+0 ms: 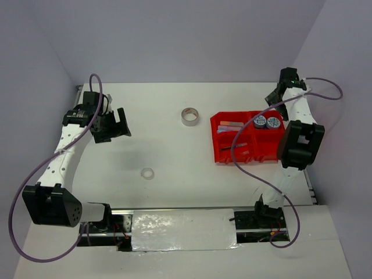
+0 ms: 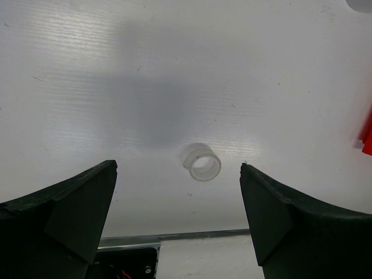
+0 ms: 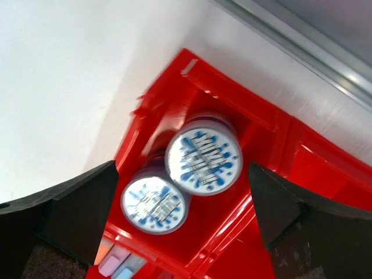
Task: Sort the stationery into containers
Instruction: Place the stationery in the storage box, then pick up the stationery from the center of the board.
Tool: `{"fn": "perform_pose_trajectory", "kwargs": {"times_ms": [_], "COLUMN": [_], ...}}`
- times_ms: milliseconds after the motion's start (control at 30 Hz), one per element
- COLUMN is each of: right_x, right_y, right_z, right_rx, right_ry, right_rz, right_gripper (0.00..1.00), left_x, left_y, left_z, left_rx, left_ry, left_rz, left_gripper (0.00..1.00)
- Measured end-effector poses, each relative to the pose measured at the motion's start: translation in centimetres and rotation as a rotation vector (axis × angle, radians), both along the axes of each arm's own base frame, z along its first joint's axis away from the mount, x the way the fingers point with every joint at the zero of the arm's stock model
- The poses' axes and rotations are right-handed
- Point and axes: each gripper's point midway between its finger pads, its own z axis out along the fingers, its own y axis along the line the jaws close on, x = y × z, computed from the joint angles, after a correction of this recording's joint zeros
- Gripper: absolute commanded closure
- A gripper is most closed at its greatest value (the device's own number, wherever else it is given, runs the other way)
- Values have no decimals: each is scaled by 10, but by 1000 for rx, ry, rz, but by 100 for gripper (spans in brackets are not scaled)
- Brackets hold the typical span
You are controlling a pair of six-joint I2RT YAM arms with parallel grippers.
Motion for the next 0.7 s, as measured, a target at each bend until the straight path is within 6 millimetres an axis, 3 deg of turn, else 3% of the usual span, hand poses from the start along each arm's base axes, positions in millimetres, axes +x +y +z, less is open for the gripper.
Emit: {"fn": "perform_pose_trajectory", "kwargs": {"times_ms": [67, 133, 200, 267, 367, 433, 500, 600, 700], "right_x": [7, 17, 35, 38, 25, 16, 20, 49, 54], "right_y": [12, 47, 103, 197, 311, 361, 392, 429, 431], "right_z": [12, 29, 49, 72, 89, 88, 83, 64, 18], "right_rx": [-53, -129, -179, -196, -154, -135, -142, -172, -168], "right_ry": [-2, -16, -84, -180, -295, -318, -305, -301, -197], "right_rz": [72, 200, 387, 650, 1029, 1237, 1370, 1491, 1540], "right_gripper": [0, 0, 2, 5, 12, 24, 35, 36, 36], "left_x": [0, 1, 1, 1, 2, 2, 2, 1, 1], "left_y": [0, 2, 5, 6, 8, 7, 6, 5, 4], "left_z": [-1, -3, -6, -8, -7, -6, -6, -6, -6], "left_rx": [3, 12, 24, 30, 33, 31, 28, 25, 25], "left_ry": [3, 12, 22, 30, 29, 26, 26, 29, 31], "left_rz": [2, 13, 26, 47, 55, 53, 49, 41, 37], "left_gripper": [1, 1, 1, 1, 1, 1, 1, 1, 1]}}
